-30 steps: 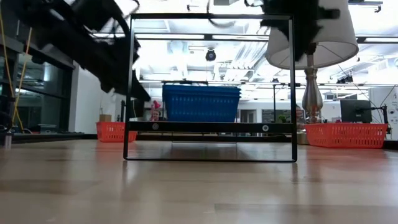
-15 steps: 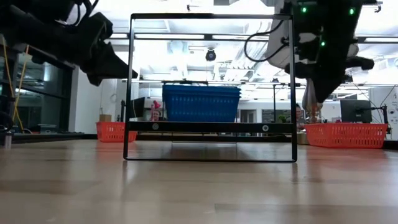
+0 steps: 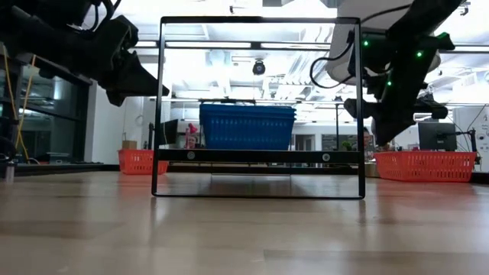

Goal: Stack baskets on shelf by color
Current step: Put the top right orange bin on the shelf

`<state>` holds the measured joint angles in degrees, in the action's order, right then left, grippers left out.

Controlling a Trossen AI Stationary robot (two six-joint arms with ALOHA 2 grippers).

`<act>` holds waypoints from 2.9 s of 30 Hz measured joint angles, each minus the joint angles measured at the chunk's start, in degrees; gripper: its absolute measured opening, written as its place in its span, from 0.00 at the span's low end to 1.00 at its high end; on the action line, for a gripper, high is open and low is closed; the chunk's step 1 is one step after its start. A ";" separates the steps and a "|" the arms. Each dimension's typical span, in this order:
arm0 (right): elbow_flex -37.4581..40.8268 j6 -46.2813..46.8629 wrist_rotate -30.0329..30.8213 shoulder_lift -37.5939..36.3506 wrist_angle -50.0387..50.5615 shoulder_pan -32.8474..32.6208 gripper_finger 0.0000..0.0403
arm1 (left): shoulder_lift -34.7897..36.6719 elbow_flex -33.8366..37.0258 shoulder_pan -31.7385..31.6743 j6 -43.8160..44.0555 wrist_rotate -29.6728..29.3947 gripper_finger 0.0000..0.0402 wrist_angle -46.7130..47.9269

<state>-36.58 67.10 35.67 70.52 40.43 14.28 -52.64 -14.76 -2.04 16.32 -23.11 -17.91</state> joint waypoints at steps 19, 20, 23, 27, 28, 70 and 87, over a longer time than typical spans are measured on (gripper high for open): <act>0.00 2.94 1.43 8.71 -2.52 1.97 0.41 | 0.00 0.00 0.00 1.09 0.03 0.00 0.04; 0.00 2.94 1.41 9.40 -2.40 2.29 0.41 | 0.00 0.00 0.00 1.09 0.02 0.00 0.04; 0.00 2.95 1.57 11.13 -2.17 2.99 0.41 | 0.00 0.00 0.00 1.09 0.02 0.00 0.04; 0.00 2.57 1.55 11.91 -2.16 3.06 0.36 | 0.00 0.00 0.00 1.09 0.02 0.00 0.04; 0.00 1.79 1.33 11.91 -2.17 2.92 0.32 | 0.00 0.00 0.00 1.09 0.02 0.00 0.04; -51.23 -109.70 -19.03 22.01 18.44 -36.57 0.00 | 0.00 0.00 14.68 -0.34 31.06 0.00 -24.07; -50.71 -144.17 -50.04 22.03 18.16 -19.00 0.00 | 0.00 -0.02 26.73 -6.05 19.83 0.00 -23.98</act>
<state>-87.29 -77.06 -14.36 92.55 58.59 -4.72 -52.64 -14.79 24.69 10.26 -3.28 -41.89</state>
